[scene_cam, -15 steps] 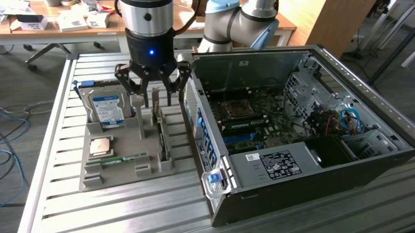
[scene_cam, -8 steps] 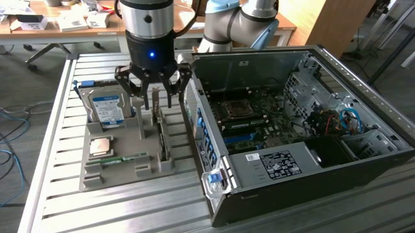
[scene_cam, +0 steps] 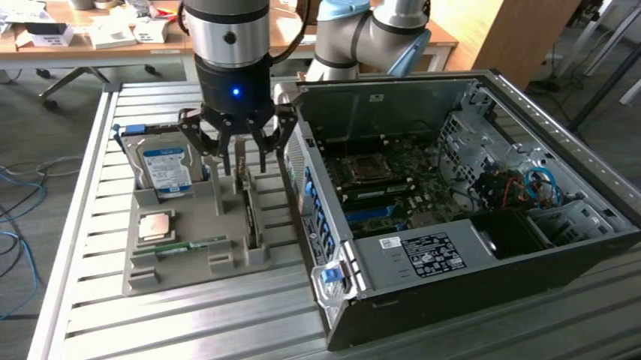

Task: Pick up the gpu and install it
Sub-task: 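Pick up the gpu and move the gpu toward the slot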

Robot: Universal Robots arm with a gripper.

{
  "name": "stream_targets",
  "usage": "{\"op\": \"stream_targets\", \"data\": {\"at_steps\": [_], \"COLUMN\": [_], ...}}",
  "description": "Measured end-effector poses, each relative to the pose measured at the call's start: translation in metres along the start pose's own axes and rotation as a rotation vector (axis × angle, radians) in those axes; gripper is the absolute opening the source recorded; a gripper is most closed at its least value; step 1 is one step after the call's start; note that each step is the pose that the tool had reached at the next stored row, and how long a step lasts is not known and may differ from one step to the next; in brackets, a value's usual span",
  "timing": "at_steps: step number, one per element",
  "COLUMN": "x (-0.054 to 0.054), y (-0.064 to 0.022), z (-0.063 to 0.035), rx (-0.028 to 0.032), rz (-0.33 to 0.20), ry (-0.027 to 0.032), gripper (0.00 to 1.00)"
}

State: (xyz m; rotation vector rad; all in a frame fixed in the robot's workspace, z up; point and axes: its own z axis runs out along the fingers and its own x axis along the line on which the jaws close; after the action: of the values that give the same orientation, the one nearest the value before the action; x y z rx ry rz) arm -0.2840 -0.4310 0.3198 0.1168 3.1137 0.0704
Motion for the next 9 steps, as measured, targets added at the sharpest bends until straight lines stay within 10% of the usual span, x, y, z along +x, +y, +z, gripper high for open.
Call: {"op": "stream_targets", "data": {"at_steps": [9], "x": [0.000], "y": [-0.0034], "z": [0.0129], "rx": [-0.0001], "rz": [0.000], "ry": [-0.0001], "gripper": [0.53]}}
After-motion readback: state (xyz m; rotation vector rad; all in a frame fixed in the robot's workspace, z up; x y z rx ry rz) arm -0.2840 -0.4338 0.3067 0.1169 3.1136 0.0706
